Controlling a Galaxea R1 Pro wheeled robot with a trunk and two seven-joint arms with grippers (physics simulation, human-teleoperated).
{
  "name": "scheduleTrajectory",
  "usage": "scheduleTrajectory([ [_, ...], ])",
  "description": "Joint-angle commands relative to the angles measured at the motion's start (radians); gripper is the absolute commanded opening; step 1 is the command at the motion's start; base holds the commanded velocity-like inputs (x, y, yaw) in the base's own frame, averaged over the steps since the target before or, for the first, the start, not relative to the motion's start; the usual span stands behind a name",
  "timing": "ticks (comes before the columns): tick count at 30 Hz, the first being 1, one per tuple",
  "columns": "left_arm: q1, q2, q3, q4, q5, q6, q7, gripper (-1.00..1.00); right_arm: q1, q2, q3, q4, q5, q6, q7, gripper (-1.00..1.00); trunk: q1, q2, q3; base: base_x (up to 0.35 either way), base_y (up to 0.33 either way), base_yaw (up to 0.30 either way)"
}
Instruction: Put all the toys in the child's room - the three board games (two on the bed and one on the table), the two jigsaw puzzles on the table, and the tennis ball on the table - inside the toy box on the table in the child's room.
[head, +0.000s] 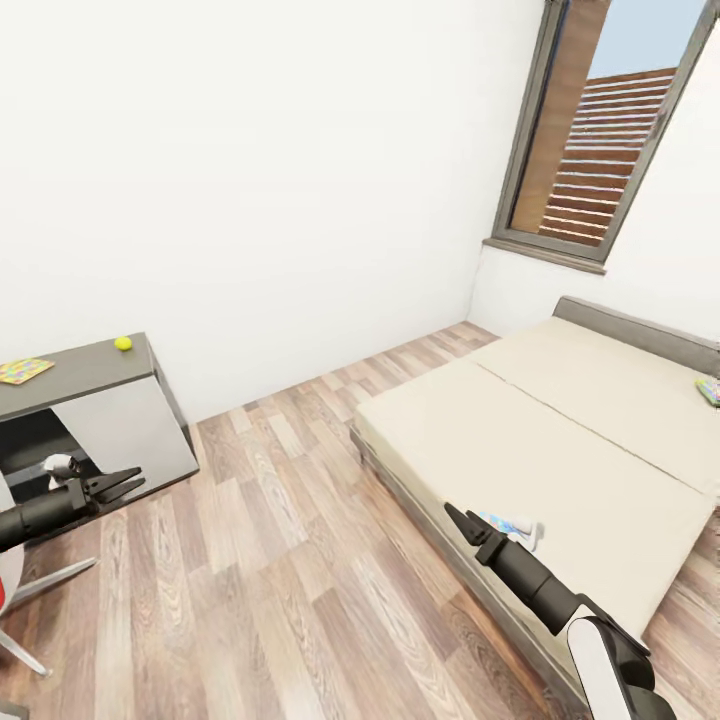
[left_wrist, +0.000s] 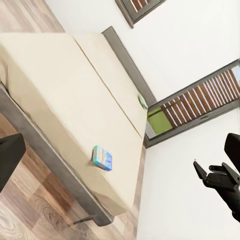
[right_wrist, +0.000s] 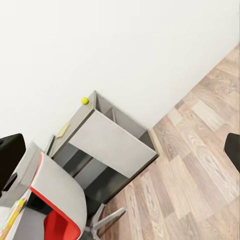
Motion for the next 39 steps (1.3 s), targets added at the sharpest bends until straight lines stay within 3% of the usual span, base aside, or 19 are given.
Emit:
scheduleTrajectory([
  [1, 0.0, 0.001, -0.009, 0.0, 0.009, 0.011, -0.003, 1.0, -0.001, 0.001, -0.002, 0.0, -0.006, 0.008, 0.002, 1.0, 0.001, -0.002, -0.001, 0.111, 0.074, -0.22],
  [28, 0.0, -0.001, -0.009, 0.0, 0.009, 0.01, -0.003, 1.0, -0.001, 0.002, -0.002, 0.008, -0.006, 0.008, 0.002, 1.0, 0.001, -0.002, 0.032, 0.115, 0.125, -0.22],
  [39, 0.0, -0.022, -0.01, -0.001, 0.009, 0.009, -0.003, 1.0, -0.001, 0.003, -0.002, 0.027, -0.006, 0.003, -0.001, 1.0, 0.001, -0.002, 0.045, 0.093, 0.011, -0.219],
])
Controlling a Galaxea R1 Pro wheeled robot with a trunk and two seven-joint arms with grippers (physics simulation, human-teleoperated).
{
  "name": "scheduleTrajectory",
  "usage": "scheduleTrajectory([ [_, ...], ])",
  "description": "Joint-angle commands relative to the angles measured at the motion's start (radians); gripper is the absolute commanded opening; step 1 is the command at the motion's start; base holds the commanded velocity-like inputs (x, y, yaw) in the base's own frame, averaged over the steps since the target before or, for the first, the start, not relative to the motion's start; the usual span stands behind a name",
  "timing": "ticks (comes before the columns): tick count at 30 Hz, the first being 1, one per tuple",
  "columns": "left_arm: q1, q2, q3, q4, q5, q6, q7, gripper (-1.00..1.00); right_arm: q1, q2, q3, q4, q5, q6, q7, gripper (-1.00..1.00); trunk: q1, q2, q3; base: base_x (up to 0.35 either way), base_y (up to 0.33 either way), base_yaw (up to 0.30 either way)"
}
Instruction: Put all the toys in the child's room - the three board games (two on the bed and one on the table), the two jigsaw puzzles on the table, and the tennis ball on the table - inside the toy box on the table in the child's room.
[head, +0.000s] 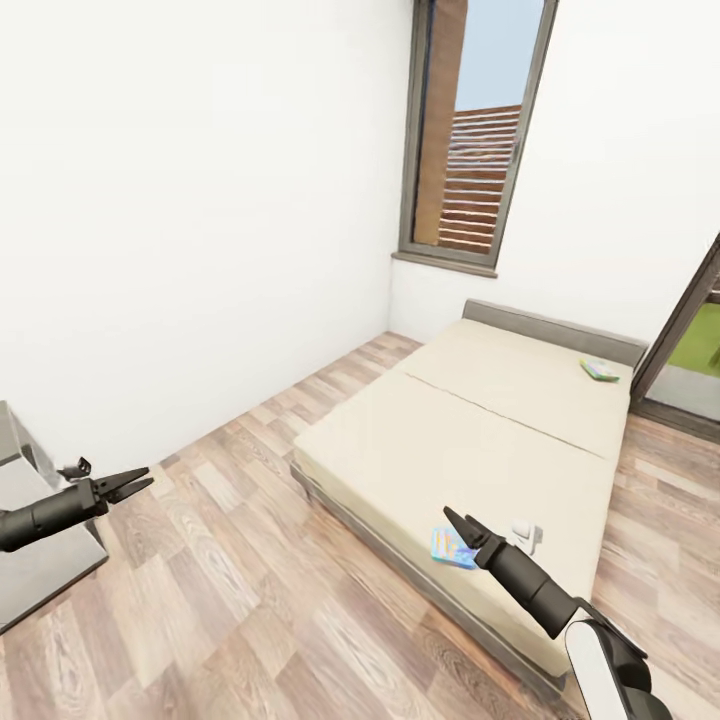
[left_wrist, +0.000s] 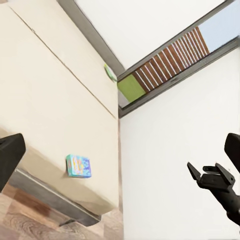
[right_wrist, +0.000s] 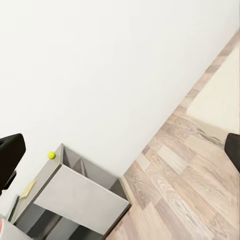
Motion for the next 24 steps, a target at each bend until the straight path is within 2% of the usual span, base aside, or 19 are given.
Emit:
scheduleTrajectory([
  [1, -0.001, 0.001, -0.008, 0.0, 0.009, 0.011, -0.003, 1.0, -0.001, 0.001, -0.002, 0.001, -0.006, 0.006, 0.002, 1.0, 0.001, -0.002, -0.001, 0.078, 0.001, -0.219],
  [10, -0.001, -0.001, -0.01, 0.0, 0.009, 0.011, -0.003, 1.0, -0.001, 0.0, -0.002, 0.003, -0.006, 0.001, 0.003, 1.0, 0.001, -0.002, 0.01, 0.067, 0.0, -0.219],
  [24, -0.001, -0.001, -0.01, 0.001, 0.009, 0.011, -0.003, 1.0, -0.001, 0.0, -0.002, 0.003, -0.006, 0.001, 0.003, 1.0, 0.001, -0.002, 0.027, 0.007, 0.0, -0.218],
])
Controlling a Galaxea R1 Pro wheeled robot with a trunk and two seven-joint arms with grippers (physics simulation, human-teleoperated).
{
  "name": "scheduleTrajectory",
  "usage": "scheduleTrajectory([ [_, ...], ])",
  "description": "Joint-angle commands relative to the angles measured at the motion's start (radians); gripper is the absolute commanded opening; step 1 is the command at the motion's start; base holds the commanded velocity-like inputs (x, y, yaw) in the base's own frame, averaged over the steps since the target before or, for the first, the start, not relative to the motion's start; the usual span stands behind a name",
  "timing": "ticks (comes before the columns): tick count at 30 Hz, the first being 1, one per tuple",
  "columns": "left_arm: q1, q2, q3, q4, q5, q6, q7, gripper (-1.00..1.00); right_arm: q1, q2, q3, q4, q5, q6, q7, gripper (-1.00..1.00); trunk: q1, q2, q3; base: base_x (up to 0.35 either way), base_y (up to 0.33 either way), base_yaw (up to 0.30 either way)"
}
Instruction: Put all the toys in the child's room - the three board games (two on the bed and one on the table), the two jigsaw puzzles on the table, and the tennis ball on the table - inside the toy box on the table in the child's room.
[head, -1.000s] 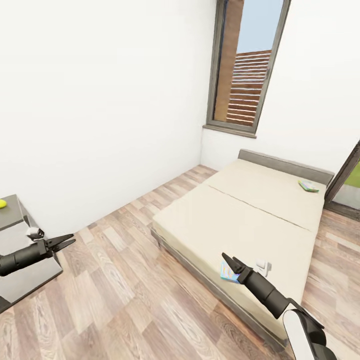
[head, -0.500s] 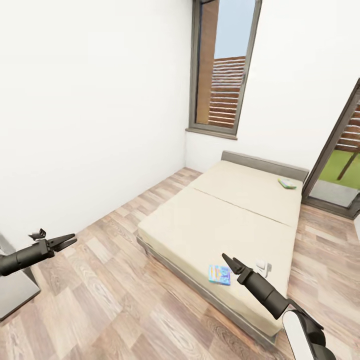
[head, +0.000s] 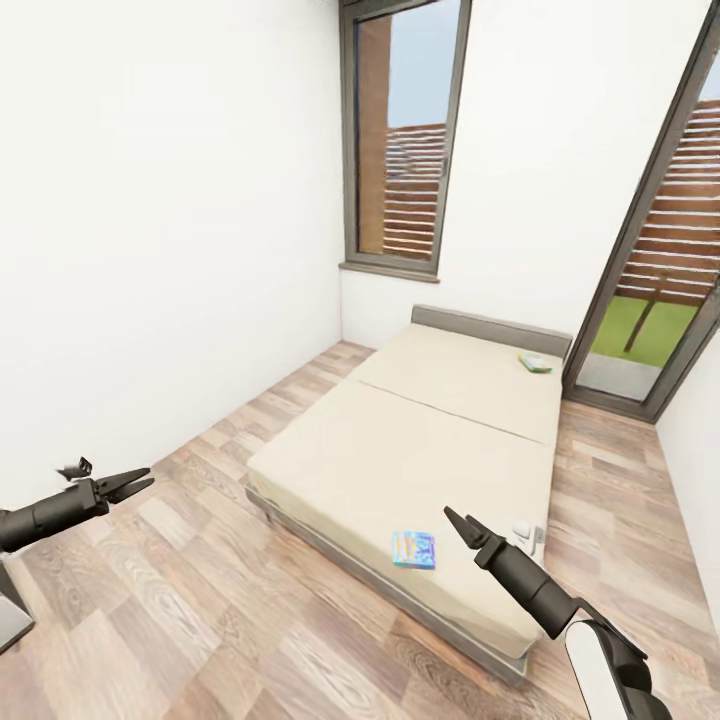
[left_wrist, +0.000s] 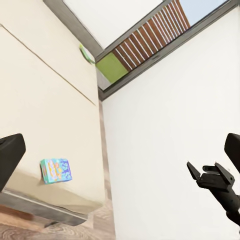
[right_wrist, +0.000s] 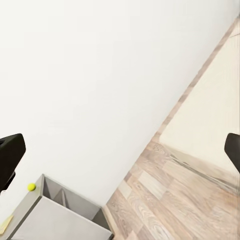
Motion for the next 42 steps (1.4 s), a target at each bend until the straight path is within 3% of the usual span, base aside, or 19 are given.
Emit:
scheduleTrajectory([
  [1, -0.001, 0.001, -0.008, 0.0, 0.009, 0.011, -0.003, 1.0, -0.001, 0.001, -0.002, 0.0, -0.006, 0.008, 0.002, 1.0, 0.001, -0.002, -0.001, 0.0, 0.0, -0.218],
  [19, -0.001, 0.001, -0.009, 0.001, 0.009, 0.011, -0.003, 1.0, -0.001, 0.001, -0.002, 0.007, -0.006, 0.008, 0.002, 1.0, 0.001, -0.002, 0.021, -0.067, 0.065, -0.214],
  [29, -0.001, 0.001, -0.009, 0.001, 0.009, 0.011, -0.003, 1.0, -0.001, 0.001, -0.002, 0.011, -0.006, 0.007, 0.002, 1.0, 0.001, -0.002, 0.023, 0.04, 0.171, -0.046],
  [42, -0.001, 0.001, -0.009, 0.001, 0.009, 0.012, -0.003, 1.0, -0.001, 0.002, 0.0, 0.029, -0.008, 0.009, -0.079, 1.0, 0.001, -0.002, 0.024, 0.08, 0.086, -0.001],
])
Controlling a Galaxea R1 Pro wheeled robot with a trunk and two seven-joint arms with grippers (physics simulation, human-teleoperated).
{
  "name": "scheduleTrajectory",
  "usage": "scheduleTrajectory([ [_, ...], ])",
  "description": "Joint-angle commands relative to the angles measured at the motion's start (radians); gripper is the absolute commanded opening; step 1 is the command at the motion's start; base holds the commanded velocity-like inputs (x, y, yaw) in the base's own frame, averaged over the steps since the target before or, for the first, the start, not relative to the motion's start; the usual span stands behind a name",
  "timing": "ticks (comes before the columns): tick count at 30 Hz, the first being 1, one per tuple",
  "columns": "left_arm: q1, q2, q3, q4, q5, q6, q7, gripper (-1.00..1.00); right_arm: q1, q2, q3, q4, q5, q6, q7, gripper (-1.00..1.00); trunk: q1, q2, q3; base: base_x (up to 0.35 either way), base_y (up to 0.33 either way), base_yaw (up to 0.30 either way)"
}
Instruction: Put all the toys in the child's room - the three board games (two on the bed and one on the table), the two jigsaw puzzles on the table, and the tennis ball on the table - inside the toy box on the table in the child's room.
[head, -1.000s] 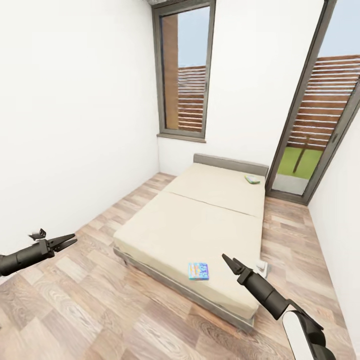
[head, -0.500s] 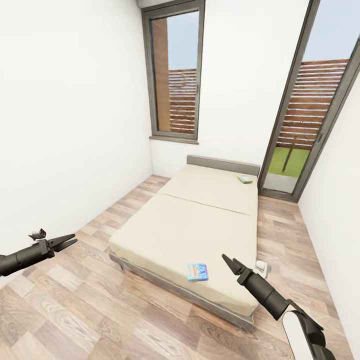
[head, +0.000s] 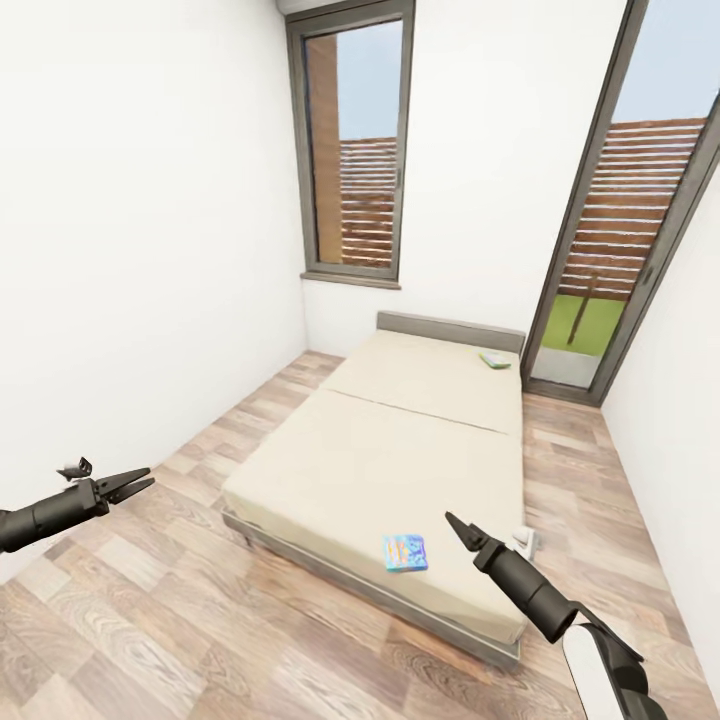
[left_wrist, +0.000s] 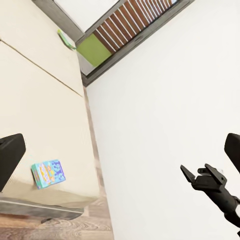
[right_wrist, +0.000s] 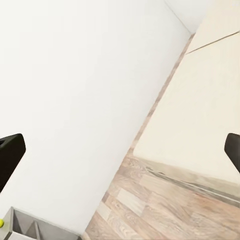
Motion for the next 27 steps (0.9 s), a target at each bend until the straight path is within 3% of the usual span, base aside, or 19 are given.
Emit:
scheduleTrajectory([
  [1, -0.001, 0.001, -0.008, 0.001, 0.009, 0.01, -0.003, 1.0, -0.001, 0.001, -0.002, -0.002, -0.007, 0.009, 0.001, 1.0, 0.001, -0.002, -0.002, 0.078, 0.25, 0.0],
  [12, -0.001, 0.001, -0.007, 0.001, 0.009, 0.011, -0.003, 1.0, -0.001, 0.001, -0.004, 0.007, -0.01, 0.01, -0.004, 1.0, 0.001, -0.002, -0.001, 0.078, 0.237, -0.144],
  [27, -0.001, 0.002, -0.007, 0.001, 0.009, 0.01, -0.003, 1.0, -0.003, 0.001, -0.005, 0.017, -0.01, 0.01, -0.005, 1.0, 0.001, -0.002, 0.012, 0.02, 0.02, -0.261],
])
